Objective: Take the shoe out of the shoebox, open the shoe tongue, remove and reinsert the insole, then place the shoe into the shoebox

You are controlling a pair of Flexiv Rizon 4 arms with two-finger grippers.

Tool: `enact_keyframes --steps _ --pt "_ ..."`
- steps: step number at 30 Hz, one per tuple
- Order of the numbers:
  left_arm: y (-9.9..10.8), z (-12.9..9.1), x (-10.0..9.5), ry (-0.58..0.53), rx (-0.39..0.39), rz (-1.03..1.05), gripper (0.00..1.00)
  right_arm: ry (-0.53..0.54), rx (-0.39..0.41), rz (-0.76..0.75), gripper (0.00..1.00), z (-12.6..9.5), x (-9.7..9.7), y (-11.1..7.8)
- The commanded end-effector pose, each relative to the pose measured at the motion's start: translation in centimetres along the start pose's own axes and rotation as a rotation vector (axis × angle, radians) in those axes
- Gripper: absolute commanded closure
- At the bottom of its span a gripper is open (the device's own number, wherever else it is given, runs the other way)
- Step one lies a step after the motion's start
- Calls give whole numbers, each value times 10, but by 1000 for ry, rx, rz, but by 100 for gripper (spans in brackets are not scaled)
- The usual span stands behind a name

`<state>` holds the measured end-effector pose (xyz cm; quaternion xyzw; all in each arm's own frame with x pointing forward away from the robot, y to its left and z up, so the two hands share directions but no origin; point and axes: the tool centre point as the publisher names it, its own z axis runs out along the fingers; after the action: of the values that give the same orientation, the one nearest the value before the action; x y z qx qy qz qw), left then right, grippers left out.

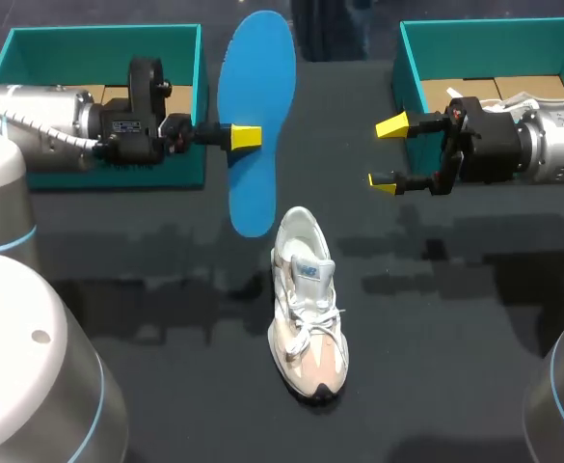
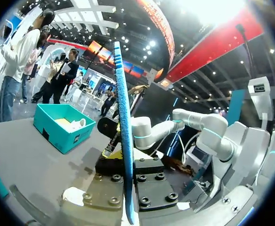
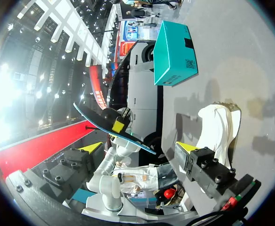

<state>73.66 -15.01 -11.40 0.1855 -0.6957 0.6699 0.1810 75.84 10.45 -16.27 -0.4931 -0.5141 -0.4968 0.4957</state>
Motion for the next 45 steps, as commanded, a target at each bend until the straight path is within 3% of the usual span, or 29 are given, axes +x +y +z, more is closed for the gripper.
enact_keyframes --steps 1,6,12,26,45 --pt "1 1 0 -2 1 3 100 -5 -1 2 0 0 1 -1" --pt "10 2 -6 20 9 -315 100 -5 -1 2 0 0 1 -1" --pt "17 1 -6 7 38 -529 100 -5 -1 2 0 0 1 -1" --pt "38 4 -16 -78 64 -757 100 -5 -1 2 0 0 1 -1" --pt "66 20 -32 -93 135 -1028 100 -55 -4 -31 0 -5 5 -5"
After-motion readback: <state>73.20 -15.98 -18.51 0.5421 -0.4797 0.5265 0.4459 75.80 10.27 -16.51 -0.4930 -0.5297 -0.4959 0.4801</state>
